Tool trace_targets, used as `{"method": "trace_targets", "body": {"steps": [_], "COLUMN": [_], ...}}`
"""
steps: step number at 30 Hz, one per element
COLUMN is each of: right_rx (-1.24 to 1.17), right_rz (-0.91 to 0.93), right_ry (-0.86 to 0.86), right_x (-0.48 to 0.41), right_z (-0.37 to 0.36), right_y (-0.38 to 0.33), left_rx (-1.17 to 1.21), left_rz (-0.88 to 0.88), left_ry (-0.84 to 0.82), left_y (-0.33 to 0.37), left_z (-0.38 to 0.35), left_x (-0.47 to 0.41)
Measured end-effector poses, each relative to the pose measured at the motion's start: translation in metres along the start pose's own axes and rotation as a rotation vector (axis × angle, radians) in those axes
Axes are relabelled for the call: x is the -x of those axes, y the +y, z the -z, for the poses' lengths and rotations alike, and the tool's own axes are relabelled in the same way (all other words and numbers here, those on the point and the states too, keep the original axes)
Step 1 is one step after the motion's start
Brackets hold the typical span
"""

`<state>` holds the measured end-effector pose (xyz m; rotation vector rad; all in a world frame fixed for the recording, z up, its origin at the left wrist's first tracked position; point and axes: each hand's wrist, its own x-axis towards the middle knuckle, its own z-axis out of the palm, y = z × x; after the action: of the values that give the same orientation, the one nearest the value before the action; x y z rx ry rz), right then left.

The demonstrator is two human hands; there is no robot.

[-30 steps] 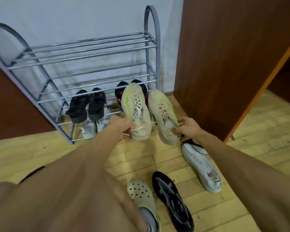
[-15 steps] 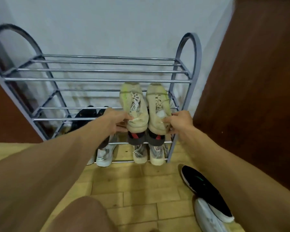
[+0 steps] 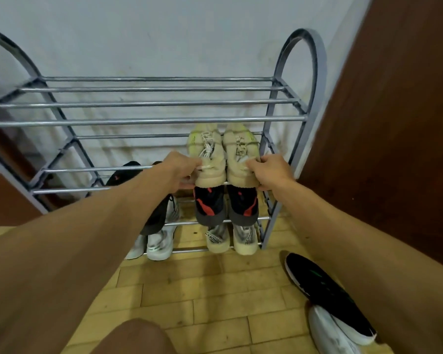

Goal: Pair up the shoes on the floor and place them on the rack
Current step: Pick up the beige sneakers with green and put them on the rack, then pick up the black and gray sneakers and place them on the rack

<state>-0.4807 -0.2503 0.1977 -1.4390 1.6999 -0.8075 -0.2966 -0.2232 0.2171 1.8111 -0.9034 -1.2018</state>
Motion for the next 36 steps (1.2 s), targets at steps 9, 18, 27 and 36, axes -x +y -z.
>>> {"method": "trace_targets", "body": {"steps": [9, 18, 27, 36], "right_rx": [0.277, 0.437, 0.391, 0.578], "right_rz": [0.025, -0.144, -0.542, -0.58], "right_ry": [-0.177, -0.4, -0.585, -0.724], "right_x": [0.08, 0.195, 0.29, 0.341], "right_z": [0.041, 0.09, 0.049, -0.013], "right_y": [0.021, 0.121, 0.29, 0.355], "left_rx": [-0.077, -0.48, -1.059, -1.289], "left_rz": [-0.1, -0.198, -0.347, -0.29], "left_ry": [-0.044, -0.362, -0.72, -0.827], "left_y": [-0.037, -0.123, -0.216, -0.23], "left_z": [-0.023, -0.076, -0.084, -0.076], "left_x": [0.098, 0.214, 0.247, 0.229]}}
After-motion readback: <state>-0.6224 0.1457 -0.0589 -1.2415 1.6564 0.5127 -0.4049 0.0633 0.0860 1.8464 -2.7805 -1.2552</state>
